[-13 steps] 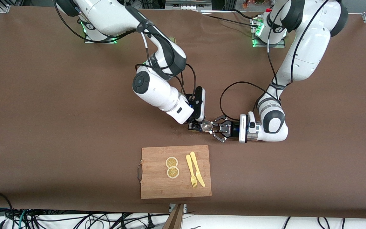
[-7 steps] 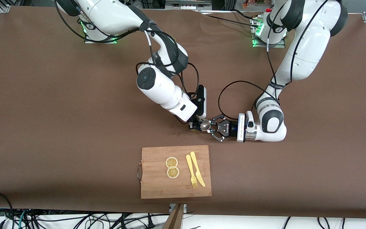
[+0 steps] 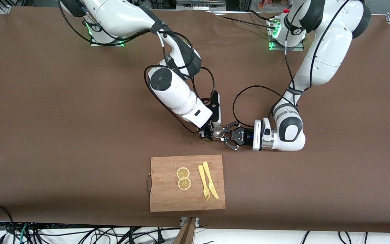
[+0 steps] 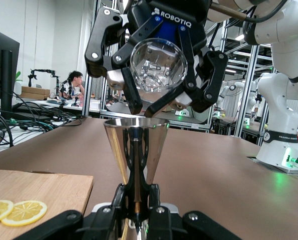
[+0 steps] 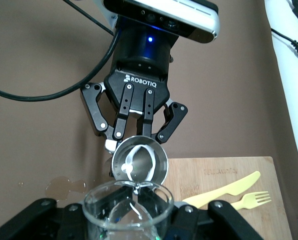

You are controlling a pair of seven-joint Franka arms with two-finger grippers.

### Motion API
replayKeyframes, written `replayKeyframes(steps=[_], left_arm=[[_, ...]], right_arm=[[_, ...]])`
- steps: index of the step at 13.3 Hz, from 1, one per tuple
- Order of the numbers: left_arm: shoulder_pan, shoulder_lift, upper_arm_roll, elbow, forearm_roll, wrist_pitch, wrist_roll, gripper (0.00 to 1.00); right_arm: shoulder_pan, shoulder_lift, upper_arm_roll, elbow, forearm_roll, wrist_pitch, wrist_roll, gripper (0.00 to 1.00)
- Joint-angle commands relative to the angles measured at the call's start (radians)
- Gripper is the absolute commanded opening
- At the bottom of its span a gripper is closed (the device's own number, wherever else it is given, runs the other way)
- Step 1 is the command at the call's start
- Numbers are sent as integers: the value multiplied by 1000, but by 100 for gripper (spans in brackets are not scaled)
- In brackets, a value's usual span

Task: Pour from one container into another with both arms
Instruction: 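Tilt the glass cup with the right gripper, pouring into the jigger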

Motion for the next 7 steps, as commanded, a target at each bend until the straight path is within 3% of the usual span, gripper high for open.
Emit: replayKeyframes(steps=[1, 7], left_arm=[[2, -28, -10, -32, -25, 11, 66, 0], [2, -36, -16, -32, -33, 13, 65, 0]], right_arm=[[21, -16, -11, -7, -63, -1, 59, 6], [32, -36, -11, -10, -137, -9, 67, 7]])
